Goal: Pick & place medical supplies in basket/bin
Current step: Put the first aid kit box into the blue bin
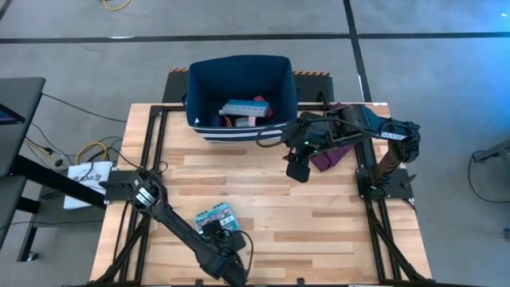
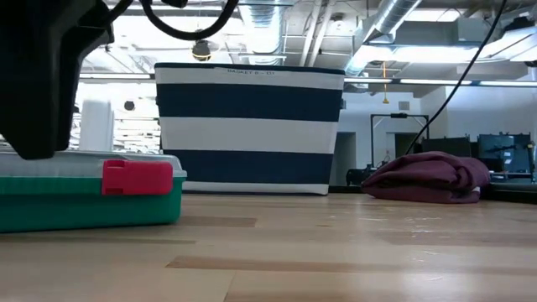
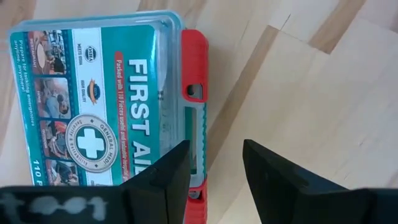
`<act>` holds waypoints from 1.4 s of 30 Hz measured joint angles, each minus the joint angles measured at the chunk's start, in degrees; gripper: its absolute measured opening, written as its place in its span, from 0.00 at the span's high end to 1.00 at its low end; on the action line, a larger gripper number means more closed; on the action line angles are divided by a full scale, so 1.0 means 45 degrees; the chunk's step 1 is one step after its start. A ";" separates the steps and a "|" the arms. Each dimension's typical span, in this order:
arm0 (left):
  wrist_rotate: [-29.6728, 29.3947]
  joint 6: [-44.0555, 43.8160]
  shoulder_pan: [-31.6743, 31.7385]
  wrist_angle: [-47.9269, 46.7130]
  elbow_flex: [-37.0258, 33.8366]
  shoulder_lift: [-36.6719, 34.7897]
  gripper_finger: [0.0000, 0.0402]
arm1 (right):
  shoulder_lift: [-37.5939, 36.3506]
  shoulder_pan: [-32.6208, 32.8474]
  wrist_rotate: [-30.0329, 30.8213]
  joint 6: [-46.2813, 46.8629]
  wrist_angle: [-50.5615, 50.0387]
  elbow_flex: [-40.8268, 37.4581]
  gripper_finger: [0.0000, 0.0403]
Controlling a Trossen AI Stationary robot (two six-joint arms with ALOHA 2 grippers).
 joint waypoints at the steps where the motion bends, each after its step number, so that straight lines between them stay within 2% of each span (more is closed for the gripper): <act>1: -0.0026 -0.0034 -0.0050 0.0000 0.0000 0.0000 0.65 | -0.0004 0.0000 0.0000 0.0000 0.0002 0.0000 0.56; 18: -0.0536 0.0203 -0.0977 -0.0287 0.0000 0.0000 0.65 | -0.0005 0.0000 0.0000 0.0000 0.0001 0.0000 0.56; 24: -0.2535 0.0748 -0.1276 -0.0096 0.0000 0.0000 0.65 | -0.0005 0.0000 0.0000 0.0000 0.0003 0.0000 0.56; 37: -0.2317 0.1498 -0.1276 0.0311 0.0000 0.0863 0.65 | -0.0015 0.0000 0.0005 -0.0015 -0.0028 0.0000 0.57; 42: -0.3032 0.1323 -0.1266 -0.0067 0.0115 0.0865 0.65 | -0.0015 0.0000 0.0000 -0.0015 -0.0083 0.0000 0.57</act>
